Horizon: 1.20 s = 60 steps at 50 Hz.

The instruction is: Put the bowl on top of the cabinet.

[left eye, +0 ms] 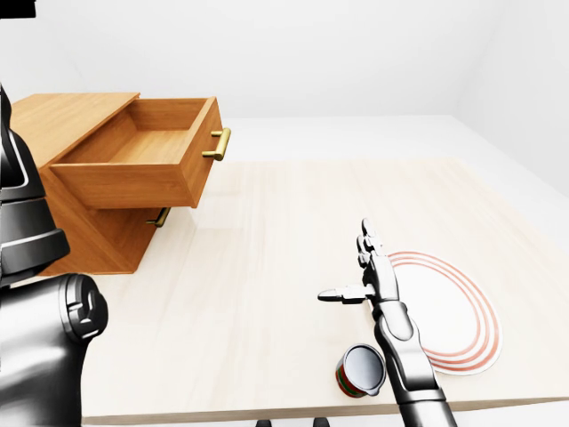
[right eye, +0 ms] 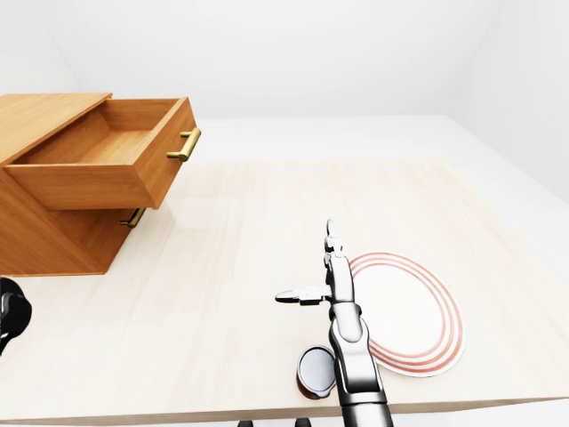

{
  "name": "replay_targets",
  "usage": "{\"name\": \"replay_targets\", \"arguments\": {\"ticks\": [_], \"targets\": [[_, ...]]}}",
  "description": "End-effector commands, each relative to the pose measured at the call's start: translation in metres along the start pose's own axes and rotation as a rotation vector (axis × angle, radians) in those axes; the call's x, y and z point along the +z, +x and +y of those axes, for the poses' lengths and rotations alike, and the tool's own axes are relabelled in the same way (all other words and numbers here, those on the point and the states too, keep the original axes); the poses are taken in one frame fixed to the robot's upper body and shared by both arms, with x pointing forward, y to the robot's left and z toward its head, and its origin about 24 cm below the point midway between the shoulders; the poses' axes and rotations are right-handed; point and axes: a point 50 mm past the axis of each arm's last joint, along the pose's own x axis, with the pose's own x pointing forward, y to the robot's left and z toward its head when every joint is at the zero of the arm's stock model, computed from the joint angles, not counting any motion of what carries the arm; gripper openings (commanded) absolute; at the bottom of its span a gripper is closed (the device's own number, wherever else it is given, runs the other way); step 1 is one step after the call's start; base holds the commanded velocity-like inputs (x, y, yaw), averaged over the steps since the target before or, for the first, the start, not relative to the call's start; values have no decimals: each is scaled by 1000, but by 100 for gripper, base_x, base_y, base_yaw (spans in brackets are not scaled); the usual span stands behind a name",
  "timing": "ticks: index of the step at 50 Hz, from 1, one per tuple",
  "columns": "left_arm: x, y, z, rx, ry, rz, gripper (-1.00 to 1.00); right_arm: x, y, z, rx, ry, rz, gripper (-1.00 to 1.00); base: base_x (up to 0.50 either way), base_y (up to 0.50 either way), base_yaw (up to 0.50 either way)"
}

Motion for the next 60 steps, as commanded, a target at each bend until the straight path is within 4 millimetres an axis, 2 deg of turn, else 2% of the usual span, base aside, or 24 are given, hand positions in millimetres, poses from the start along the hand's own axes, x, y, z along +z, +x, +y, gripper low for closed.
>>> {"name": "replay_targets", "arguments": {"ticks": [1, 11, 26, 36, 43, 60], "targets": [[-28, 13, 19, 86, 47, 83, -95, 1, 0, 0, -1, 1, -2, 100, 0, 0, 0], [-57, 18, 29, 134, 111, 226, -96, 0, 0, 0, 0, 1, -1, 100, 0, 0, 0], [-89, 8, 53, 231, 239, 385, -95, -1, 1, -1, -3, 0, 1, 100, 0, 0, 0], [-95, 3, 76, 322, 394, 388, -96, -1, 0, -1, -3, 0, 1, 100, 0, 0, 0], [-101, -2, 85, 348, 448, 403, -95, -1, 0, -1, -5, 0, 2, 100, 0, 0, 0], [-108, -10, 83, 297, 603, 383, -95, -2, 1, -1, -4, -1, 4, 100, 0, 0, 0]]}}
